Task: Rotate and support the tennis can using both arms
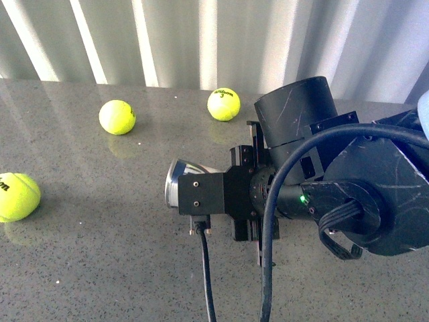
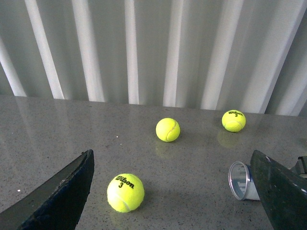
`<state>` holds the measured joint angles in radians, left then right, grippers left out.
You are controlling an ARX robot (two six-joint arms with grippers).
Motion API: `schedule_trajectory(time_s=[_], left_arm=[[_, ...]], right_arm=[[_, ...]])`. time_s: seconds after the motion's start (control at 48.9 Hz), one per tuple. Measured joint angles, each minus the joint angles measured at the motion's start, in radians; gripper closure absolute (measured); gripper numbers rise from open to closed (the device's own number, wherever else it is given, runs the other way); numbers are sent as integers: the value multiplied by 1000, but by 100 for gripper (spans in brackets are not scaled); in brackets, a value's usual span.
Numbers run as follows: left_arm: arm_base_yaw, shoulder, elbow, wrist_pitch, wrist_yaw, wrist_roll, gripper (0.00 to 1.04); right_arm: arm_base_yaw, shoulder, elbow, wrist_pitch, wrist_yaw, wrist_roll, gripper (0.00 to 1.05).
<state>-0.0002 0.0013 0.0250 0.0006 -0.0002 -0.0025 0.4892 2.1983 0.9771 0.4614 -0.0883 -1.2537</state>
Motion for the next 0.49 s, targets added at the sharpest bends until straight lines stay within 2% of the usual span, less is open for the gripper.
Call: schedule_trajectory(time_s=[0.266, 0.49], left_arm=[[0, 0, 0, 0, 0, 0, 7], [0, 0, 0, 0, 0, 0, 7]], right_arm=[[2, -103, -69, -68, -1, 58, 7], [14, -203, -80, -145, -8, 137, 7]])
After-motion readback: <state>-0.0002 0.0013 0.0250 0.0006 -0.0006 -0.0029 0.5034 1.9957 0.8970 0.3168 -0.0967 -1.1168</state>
